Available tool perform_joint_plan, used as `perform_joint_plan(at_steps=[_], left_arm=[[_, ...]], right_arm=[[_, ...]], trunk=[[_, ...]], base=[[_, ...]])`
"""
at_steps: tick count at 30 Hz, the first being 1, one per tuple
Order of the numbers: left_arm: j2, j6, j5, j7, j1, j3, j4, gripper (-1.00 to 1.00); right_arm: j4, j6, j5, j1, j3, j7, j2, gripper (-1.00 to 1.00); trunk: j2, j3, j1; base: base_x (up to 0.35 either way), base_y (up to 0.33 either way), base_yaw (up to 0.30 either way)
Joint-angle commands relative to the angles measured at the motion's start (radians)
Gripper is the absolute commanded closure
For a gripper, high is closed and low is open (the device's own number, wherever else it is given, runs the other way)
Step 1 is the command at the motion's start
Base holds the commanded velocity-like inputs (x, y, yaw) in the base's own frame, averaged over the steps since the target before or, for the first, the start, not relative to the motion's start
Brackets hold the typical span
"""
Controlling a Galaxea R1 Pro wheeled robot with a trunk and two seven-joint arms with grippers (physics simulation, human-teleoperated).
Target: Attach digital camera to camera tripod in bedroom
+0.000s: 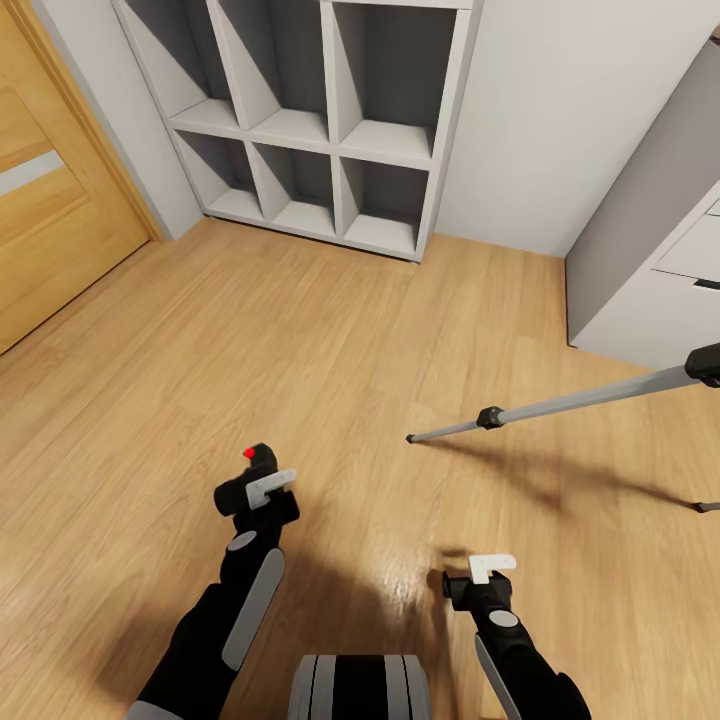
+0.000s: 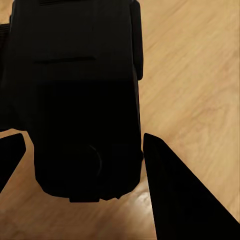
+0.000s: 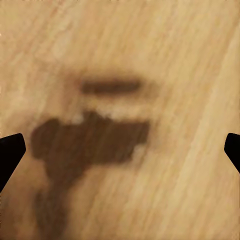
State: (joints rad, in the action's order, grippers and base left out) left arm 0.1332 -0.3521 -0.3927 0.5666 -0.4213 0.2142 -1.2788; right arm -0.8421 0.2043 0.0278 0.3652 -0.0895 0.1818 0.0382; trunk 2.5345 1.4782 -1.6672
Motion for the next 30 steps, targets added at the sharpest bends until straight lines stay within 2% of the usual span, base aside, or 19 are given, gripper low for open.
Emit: perform_joint_plan(at_steps=[1, 11, 17, 20, 27, 30], left_arm=[[0.002, -0.006, -0.004, 0.008, 0.000, 0.002, -0.001, 1.00], [0.010, -0.019, -0.010, 0.009, 0.000, 0.011, 0.028, 1.00], [0.016, -0.036, -0.010, 0.008, 0.000, 0.047, 0.083, 1.00], [0.017, -0.037, -0.010, 0.008, 0.000, 0.054, 0.090, 1.00], [0.018, -0.031, -0.013, 0.004, 0.000, 0.062, 0.099, 1.00], [0.017, -0.029, -0.025, -0.001, 0.000, 0.064, 0.102, 1.00]], right_arm=[[-0.002, 0.007, 0.003, 0.000, -0.003, 0.005, 0.000, -1.00], [-0.004, 0.008, 0.003, 0.000, -0.003, 0.007, 0.000, -1.00], [-0.005, 0.007, 0.003, 0.000, -0.003, 0.009, 0.000, -1.00], [-0.005, 0.007, 0.003, 0.000, -0.004, 0.009, 0.000, -1.00], [-0.013, 0.007, 0.003, 0.000, -0.004, 0.007, 0.000, -1.00], [-0.015, 0.009, 0.003, 0.000, -0.004, 0.005, 0.000, -1.00]], trunk=[[0.000, 0.001, 0.000], [0.000, 0.001, 0.000], [0.000, 0.001, 0.000], [0.000, 0.001, 0.000], [-0.001, -0.026, 0.003], [-0.002, -0.038, 0.005]], base=[[0.000, 0.000, 0.000], [0.000, 0.000, 0.000], [0.000, 0.000, 0.000], [0.000, 0.000, 0.000], [0.000, 0.000, 0.000], [0.000, 0.000, 0.000]])
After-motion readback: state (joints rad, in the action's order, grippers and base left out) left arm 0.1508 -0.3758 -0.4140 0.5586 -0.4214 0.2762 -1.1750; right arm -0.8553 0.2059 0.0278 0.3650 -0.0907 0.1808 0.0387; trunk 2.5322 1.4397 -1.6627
